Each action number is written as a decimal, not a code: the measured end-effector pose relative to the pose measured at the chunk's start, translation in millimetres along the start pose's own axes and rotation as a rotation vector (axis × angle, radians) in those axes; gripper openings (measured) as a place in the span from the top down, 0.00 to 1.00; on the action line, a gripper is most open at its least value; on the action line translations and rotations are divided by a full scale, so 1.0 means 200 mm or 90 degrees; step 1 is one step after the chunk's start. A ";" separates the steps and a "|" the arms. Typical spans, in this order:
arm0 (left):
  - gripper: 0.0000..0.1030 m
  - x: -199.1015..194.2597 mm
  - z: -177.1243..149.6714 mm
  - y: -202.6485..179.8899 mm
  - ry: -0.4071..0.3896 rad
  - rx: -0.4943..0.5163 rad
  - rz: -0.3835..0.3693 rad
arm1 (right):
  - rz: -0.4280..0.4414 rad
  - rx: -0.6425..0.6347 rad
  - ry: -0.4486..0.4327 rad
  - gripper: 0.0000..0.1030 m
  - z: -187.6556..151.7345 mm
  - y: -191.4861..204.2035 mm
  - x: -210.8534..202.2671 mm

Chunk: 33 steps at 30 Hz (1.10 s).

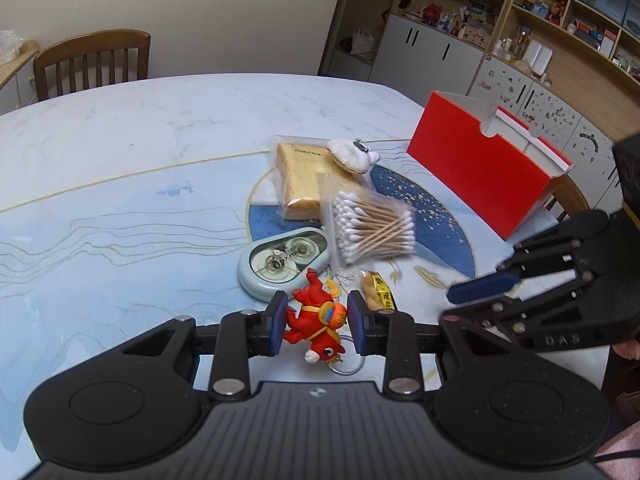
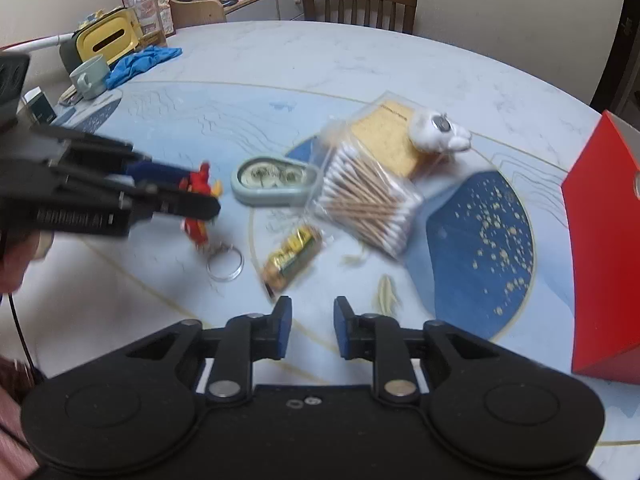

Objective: Organize objects
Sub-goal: 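Grasp the red toy figure keychain with the left tool, then grasp the yellow snack stick with the right tool while the left tool holds the red figure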

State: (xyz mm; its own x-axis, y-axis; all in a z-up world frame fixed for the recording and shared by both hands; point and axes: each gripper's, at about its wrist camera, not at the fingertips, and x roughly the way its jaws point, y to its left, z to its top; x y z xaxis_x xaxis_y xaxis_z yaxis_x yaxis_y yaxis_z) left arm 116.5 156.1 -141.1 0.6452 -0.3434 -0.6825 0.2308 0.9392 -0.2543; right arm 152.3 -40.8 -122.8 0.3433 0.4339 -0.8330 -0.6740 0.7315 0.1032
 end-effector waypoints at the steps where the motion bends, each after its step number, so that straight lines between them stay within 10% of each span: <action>1: 0.70 -0.01 0.00 0.00 0.000 -0.001 -0.001 | 0.000 0.003 0.000 0.73 0.02 0.00 0.01; 18: 0.70 -0.09 -0.08 0.01 -0.007 -0.020 0.027 | -0.017 0.078 0.032 0.55 0.15 0.03 0.23; 26: 0.70 -0.10 -0.08 -0.03 -0.002 -0.017 0.030 | -0.048 0.046 0.038 0.82 0.15 0.06 0.22; 33: 0.70 -0.09 -0.03 -0.10 0.003 -0.020 0.024 | -0.035 0.075 0.015 0.84 0.09 -0.04 0.08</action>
State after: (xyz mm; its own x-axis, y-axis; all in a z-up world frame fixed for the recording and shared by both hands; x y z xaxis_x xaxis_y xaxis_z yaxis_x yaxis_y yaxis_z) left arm 95.4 143.4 -128.3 0.6496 -0.3083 -0.6950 0.1840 0.9507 -0.2497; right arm 174.7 -31.5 -127.3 0.3605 0.3801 -0.8518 -0.5725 0.8111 0.1196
